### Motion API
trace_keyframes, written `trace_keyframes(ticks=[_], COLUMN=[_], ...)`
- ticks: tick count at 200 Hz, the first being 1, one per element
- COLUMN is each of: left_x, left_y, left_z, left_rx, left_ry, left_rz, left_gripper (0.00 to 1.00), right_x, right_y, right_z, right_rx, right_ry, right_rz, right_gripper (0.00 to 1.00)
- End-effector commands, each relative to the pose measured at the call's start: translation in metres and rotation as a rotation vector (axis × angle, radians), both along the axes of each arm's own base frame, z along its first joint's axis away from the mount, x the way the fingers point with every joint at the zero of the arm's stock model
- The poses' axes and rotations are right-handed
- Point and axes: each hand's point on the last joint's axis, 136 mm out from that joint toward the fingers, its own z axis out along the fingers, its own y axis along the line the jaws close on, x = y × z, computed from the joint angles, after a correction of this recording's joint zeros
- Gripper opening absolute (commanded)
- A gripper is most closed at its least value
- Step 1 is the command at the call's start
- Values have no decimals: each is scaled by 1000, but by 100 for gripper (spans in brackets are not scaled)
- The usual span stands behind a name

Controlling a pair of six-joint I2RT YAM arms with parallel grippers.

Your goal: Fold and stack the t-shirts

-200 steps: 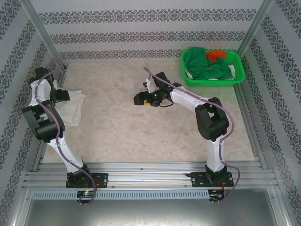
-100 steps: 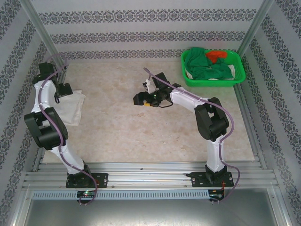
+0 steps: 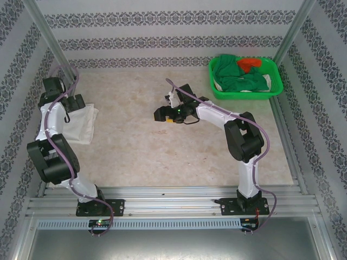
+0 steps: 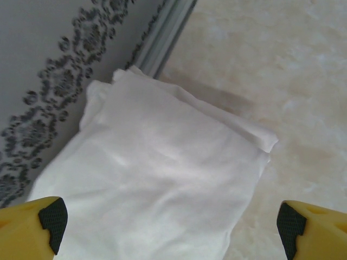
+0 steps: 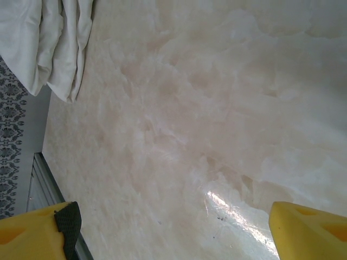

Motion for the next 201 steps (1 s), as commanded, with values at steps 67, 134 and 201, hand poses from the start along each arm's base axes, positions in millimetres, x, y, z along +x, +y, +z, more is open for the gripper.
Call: trace_keyframes(ticks=[67,134,201], left_x=[6,-7,-27], left_y=[8,-62,-155], left_z=[-54,34,1], left_rx=[-324,-81,21], left_ry=[-28,-269,-317], left_rz=[149,-34,-307], left_gripper=[100,100,100], right_x=[8,42,14], right_y=[-25,-130,-318], right_z=[47,83,74], right_rx=[6,-115,-635], right_ry=[-135,-317,-663], right_rz=[-100,-455,-918], right_gripper=[92,98,98])
